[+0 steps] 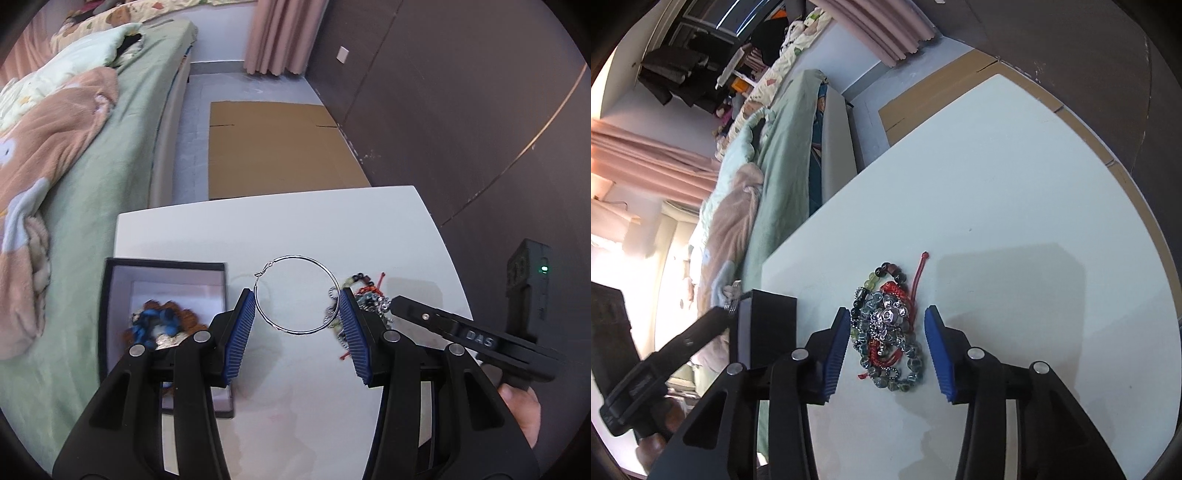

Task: Organize jewelry

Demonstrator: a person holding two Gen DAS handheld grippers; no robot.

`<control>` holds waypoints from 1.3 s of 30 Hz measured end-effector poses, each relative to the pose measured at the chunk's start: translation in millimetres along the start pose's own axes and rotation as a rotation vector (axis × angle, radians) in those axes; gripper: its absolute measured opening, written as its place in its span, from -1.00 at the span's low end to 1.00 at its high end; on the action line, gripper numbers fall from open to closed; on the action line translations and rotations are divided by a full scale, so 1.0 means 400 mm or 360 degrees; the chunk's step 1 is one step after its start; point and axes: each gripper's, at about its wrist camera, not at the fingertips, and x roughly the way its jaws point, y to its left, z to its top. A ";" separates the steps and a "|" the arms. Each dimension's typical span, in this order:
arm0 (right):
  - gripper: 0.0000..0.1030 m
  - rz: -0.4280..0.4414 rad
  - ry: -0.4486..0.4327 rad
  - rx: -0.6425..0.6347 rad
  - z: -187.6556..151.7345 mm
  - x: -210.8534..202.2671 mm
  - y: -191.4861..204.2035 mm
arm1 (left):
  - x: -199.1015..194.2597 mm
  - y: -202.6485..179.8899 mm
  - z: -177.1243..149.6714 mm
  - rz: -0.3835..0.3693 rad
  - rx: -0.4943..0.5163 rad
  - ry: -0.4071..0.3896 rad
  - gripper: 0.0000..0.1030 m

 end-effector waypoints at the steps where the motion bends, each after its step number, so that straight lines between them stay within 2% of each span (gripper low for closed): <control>1: -0.20 -0.0009 0.0008 -0.0006 0.000 0.008 0.005 | -0.006 0.008 -0.004 0.0001 -0.0008 -0.0004 -0.07; 5: -0.26 -0.0066 0.0019 -0.0033 -0.003 0.036 0.026 | -0.035 0.045 -0.018 0.0002 -0.0046 -0.0017 -0.07; 9: -0.61 -0.0140 0.0030 -0.0058 -0.012 0.059 0.035 | -0.063 0.077 -0.033 0.0003 -0.0081 -0.0030 -0.07; 12: -0.71 -0.0139 -0.0010 -0.0047 -0.015 0.045 0.029 | -0.084 0.096 -0.041 0.0007 -0.0101 -0.0046 -0.07; 19: -0.73 -0.0097 -0.0102 -0.0075 -0.019 -0.027 0.049 | -0.101 0.146 -0.055 -0.0018 -0.0172 -0.0060 -0.07; 26: -0.73 -0.0080 -0.0180 -0.0229 -0.020 -0.118 0.148 | -0.110 0.172 -0.050 -0.0037 -0.0216 -0.0084 -0.05; 27: -0.73 -0.0074 -0.0196 -0.0256 -0.018 -0.132 0.168 | -0.112 0.174 -0.049 -0.0051 -0.0213 -0.0084 0.04; 28: -0.73 -0.0071 -0.0213 -0.0284 -0.015 -0.148 0.189 | -0.114 0.174 -0.049 -0.0068 -0.0211 -0.0085 0.25; 30: -0.73 -0.0066 -0.0254 -0.0331 -0.013 -0.182 0.225 | -0.126 0.176 -0.050 -0.0076 -0.0207 -0.0121 0.38; 39: -0.73 -0.0039 -0.0443 -0.0490 0.007 -0.326 0.382 | -0.168 0.227 -0.070 -0.0105 -0.0284 -0.0170 0.46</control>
